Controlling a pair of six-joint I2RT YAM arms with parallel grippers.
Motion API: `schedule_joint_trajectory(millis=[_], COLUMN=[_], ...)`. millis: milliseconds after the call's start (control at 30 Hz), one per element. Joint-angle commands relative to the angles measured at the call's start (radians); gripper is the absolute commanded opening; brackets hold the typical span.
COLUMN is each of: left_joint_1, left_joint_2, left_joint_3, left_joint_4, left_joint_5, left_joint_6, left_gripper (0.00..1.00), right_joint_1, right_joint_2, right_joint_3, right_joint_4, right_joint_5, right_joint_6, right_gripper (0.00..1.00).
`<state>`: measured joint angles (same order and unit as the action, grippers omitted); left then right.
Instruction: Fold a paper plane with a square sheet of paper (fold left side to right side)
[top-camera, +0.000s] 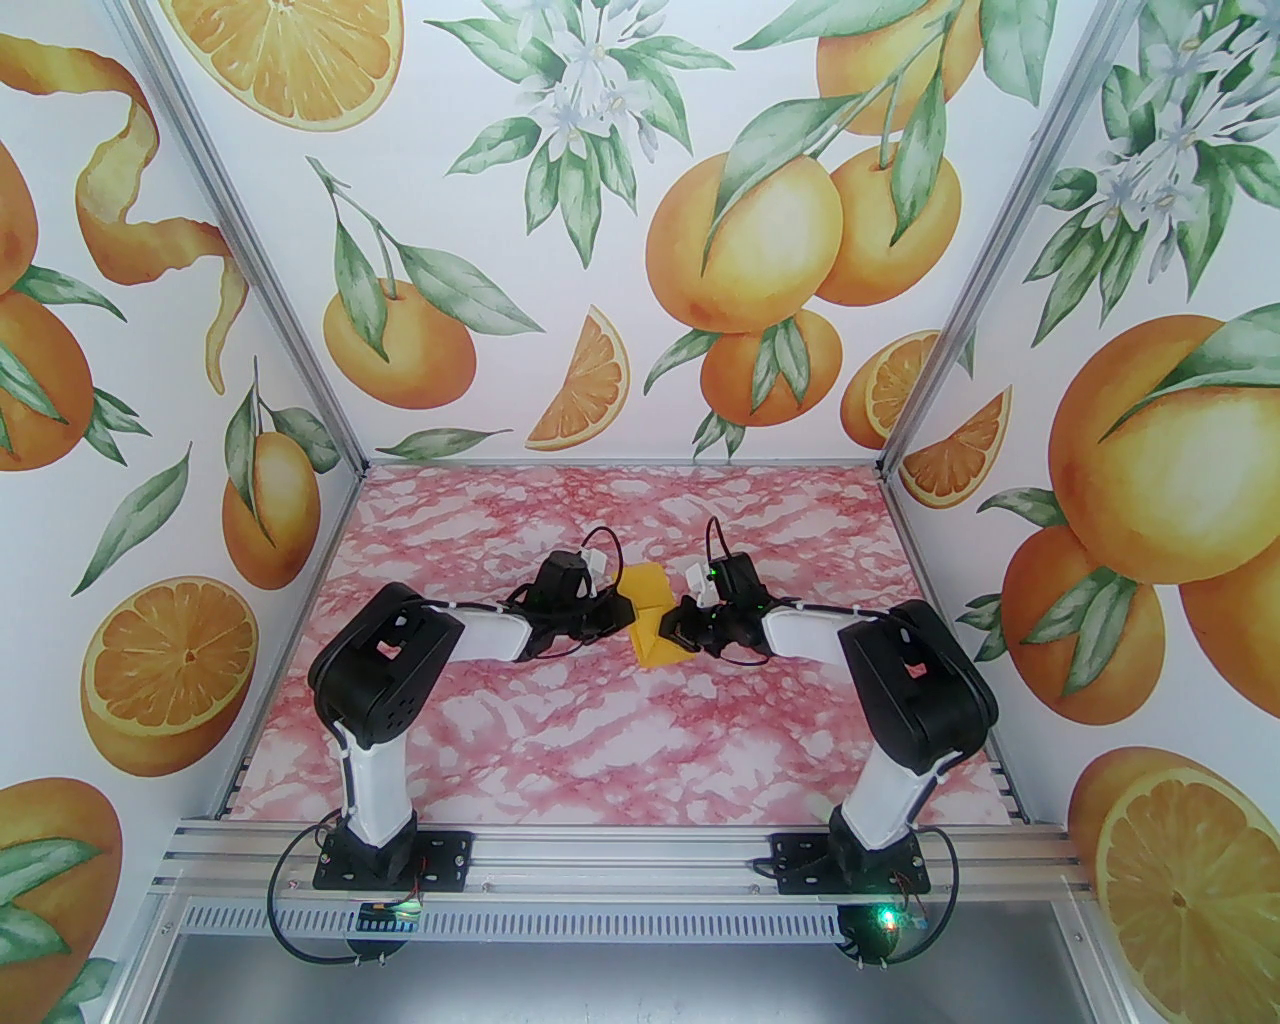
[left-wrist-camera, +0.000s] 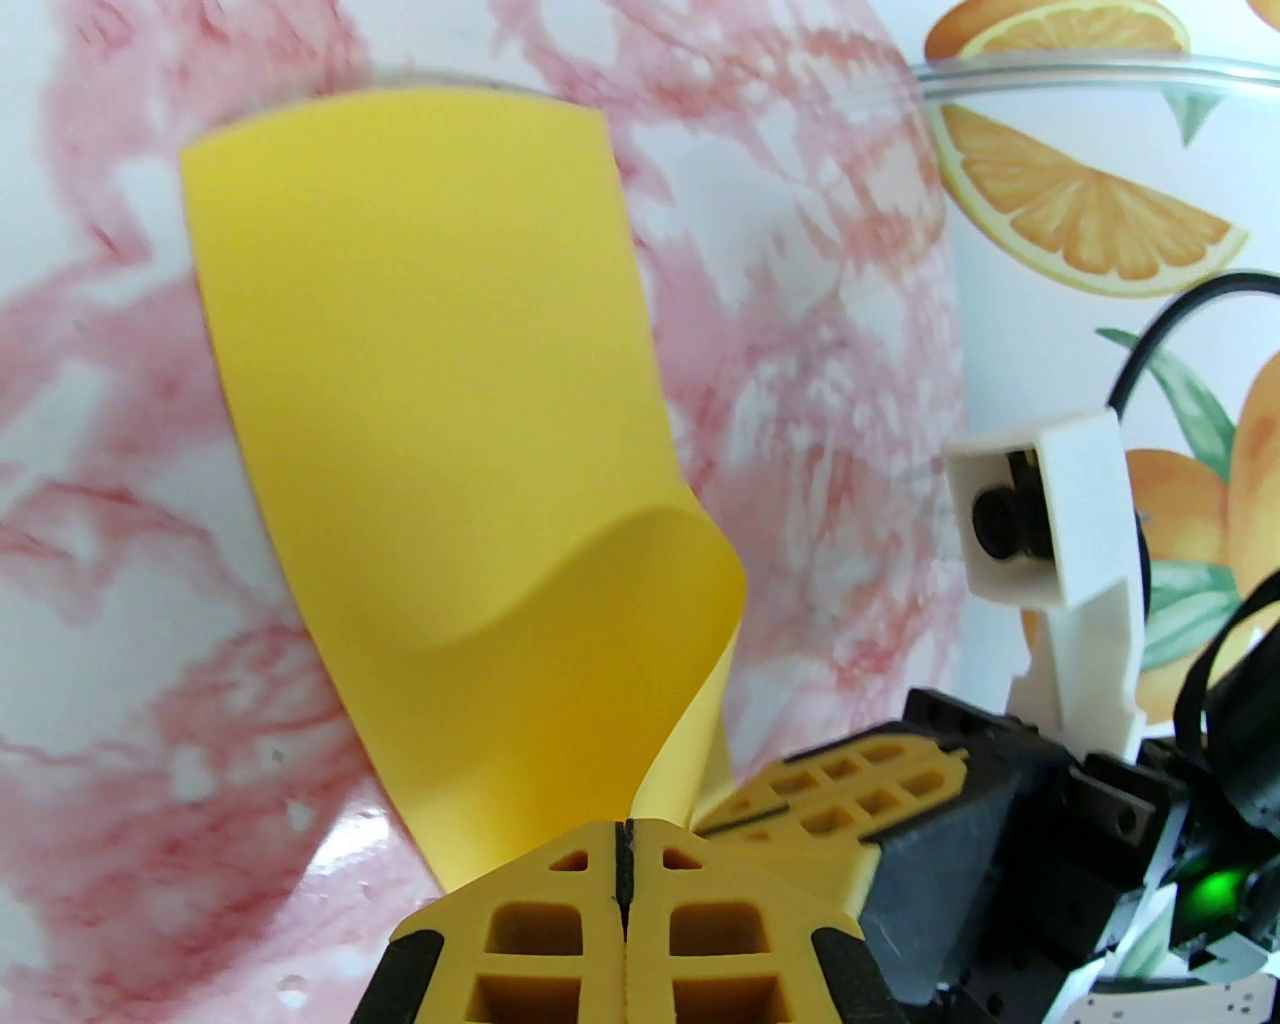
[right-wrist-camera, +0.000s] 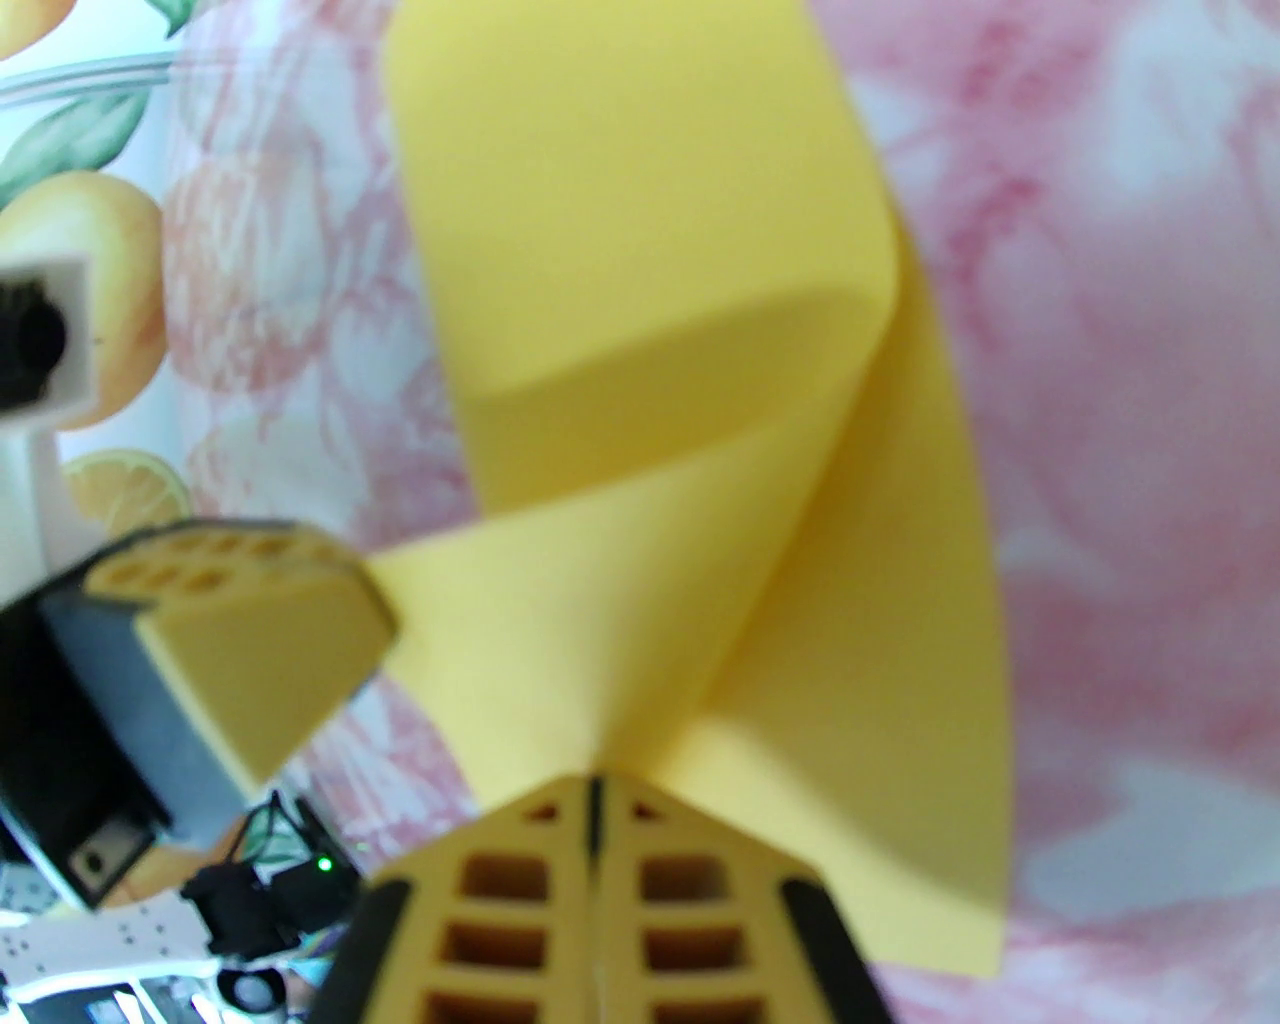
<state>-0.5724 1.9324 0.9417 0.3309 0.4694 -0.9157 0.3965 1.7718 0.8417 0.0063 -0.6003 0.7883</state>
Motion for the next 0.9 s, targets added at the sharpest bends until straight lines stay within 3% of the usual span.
schedule_joint_trajectory(millis=[0,867], left_joint_1=[0.018,0.041], left_joint_2=[0.018,0.087], left_joint_3=[0.039,0.128], left_joint_4=[-0.029,-0.166], left_joint_5=[0.021,0.070], left_joint_6=[0.046,0.168], left_gripper=[0.00,0.00], right_joint_1=[0.012,0.048], right_joint_2=[-0.026,0.034], right_joint_3=[0.004,0.037], right_joint_4=[0.035,0.058], right_joint_5=[-0.022,-0.030], right_joint_6=[0.014,0.032], right_gripper=[0.05,0.06])
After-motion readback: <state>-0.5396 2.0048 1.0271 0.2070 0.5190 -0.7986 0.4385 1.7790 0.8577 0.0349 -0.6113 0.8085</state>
